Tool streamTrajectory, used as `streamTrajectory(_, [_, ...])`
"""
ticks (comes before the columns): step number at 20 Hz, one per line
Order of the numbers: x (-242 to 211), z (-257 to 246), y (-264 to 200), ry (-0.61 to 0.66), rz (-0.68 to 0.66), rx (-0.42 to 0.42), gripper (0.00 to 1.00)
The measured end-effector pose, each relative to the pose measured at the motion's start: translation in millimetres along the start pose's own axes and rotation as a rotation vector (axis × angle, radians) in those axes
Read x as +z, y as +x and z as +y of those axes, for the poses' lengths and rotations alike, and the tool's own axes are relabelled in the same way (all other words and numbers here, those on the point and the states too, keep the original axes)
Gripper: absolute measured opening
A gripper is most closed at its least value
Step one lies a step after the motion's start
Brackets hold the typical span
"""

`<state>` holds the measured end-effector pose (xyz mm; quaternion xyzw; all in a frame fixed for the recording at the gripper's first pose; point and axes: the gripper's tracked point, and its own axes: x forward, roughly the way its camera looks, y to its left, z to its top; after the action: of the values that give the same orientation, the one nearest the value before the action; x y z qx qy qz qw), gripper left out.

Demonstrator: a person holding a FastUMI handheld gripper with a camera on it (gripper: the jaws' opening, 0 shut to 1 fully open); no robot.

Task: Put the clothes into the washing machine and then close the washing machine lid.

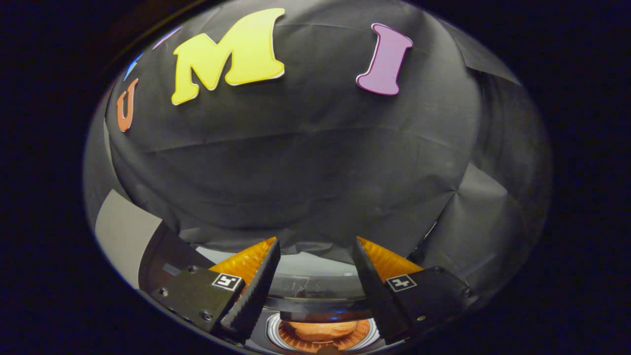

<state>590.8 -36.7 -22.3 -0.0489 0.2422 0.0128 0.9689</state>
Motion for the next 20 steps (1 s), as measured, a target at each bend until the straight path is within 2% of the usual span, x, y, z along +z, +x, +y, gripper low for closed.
streamTrajectory(9, [-11.4,0.0,-19.9,-0.001,-0.075,-0.001,0.92])
streamTrajectory(20, [-54.5,2.0,-59.8,0.012,-0.186,-0.006,0.92])
